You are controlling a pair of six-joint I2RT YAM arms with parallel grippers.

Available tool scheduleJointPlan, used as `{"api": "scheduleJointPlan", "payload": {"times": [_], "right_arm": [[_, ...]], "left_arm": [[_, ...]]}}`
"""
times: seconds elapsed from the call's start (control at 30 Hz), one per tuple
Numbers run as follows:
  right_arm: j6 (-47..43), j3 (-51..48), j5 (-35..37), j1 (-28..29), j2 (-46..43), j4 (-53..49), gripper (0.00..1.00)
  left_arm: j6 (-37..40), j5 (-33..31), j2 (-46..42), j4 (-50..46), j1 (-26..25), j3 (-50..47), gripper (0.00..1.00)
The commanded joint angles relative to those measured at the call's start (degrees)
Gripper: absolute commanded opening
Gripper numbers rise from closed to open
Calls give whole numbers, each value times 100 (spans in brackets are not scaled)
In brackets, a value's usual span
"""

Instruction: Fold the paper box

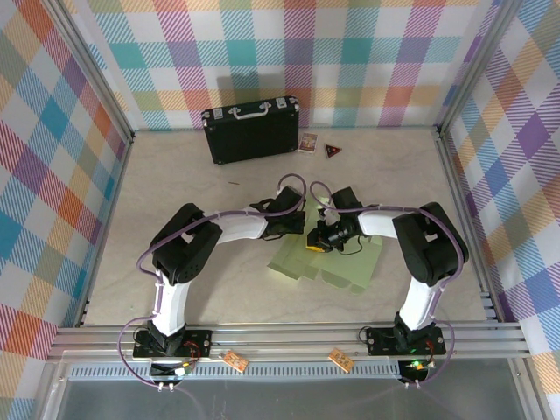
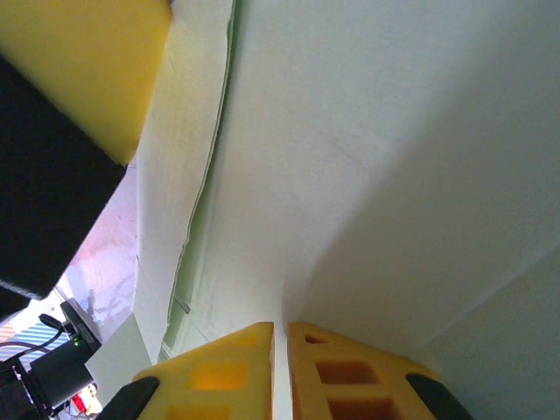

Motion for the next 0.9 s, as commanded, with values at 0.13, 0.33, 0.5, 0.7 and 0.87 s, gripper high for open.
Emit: {"api": "scheduleJointPlan", "payload": {"times": [0.13, 0.33, 0.5, 0.7, 0.87], "right_arm": [[158, -623, 364, 25, -885, 642, 14], [515, -104, 521, -240, -1091, 208, 13], [637, 421, 617, -515, -706, -185, 12], [647, 1053, 456, -556, 148, -318, 10], [618, 1276, 198, -544, 853, -219, 9]], "left_arm": [[6, 517, 303, -983, -330, -520, 0], [-39, 540, 165, -923, -325, -580, 0], [-46, 513, 104, -887, -328, -669, 0], [-30, 540, 65, -835, -324, -695, 0], [-33, 554, 77, -825, -325, -687, 0]]}}
